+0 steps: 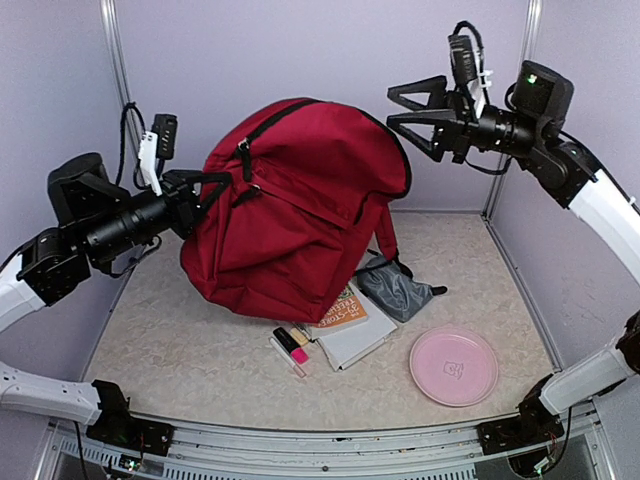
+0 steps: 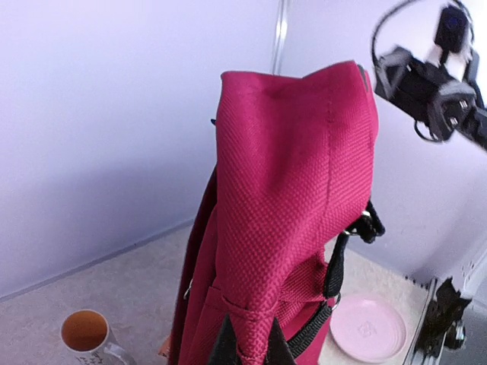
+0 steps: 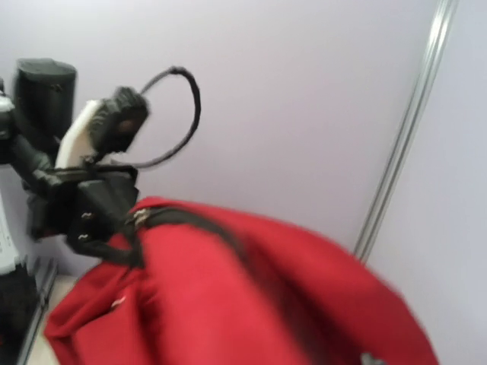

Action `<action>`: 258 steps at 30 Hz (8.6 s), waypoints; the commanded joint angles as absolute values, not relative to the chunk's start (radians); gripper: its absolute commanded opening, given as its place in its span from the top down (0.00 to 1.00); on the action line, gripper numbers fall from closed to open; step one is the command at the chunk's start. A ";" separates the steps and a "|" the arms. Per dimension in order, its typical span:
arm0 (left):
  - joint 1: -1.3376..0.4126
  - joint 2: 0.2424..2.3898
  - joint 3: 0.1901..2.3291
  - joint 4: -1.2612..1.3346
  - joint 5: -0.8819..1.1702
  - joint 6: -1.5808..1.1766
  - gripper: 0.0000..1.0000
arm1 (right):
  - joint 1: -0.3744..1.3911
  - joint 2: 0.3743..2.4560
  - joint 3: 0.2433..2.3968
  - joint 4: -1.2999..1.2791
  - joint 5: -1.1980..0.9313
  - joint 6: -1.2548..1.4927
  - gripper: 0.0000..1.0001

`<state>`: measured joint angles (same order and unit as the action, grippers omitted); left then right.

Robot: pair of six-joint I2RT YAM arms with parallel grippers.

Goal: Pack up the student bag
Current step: Pass from the right arm to the left, then pick up the largest pocket of the bag from the student bag, then unzip the largest pocket of the student bag, then hold the largest pocket of the student bag, then unzip the largest pocket of the student bag, then pass from the left arm to the right

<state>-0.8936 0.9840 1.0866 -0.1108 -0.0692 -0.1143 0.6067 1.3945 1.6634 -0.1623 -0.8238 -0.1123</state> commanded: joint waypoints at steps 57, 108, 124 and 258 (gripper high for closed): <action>-0.985 0.970 0.988 -0.016 -0.091 -0.281 1.00 | 0.921 1.548 1.522 0.110 -0.477 0.293 1.00; -0.985 0.954 0.929 -0.024 -0.030 -0.253 1.00 | 0.806 1.468 1.562 -0.252 -0.292 0.154 1.00; -0.987 0.921 0.885 -0.107 0.180 -0.195 0.94 | 0.651 1.411 1.424 -0.344 -0.517 -0.026 1.00; -1.022 0.620 0.829 -0.194 -0.231 -0.032 0.48 | 0.805 1.431 1.330 -0.217 -0.466 0.086 1.00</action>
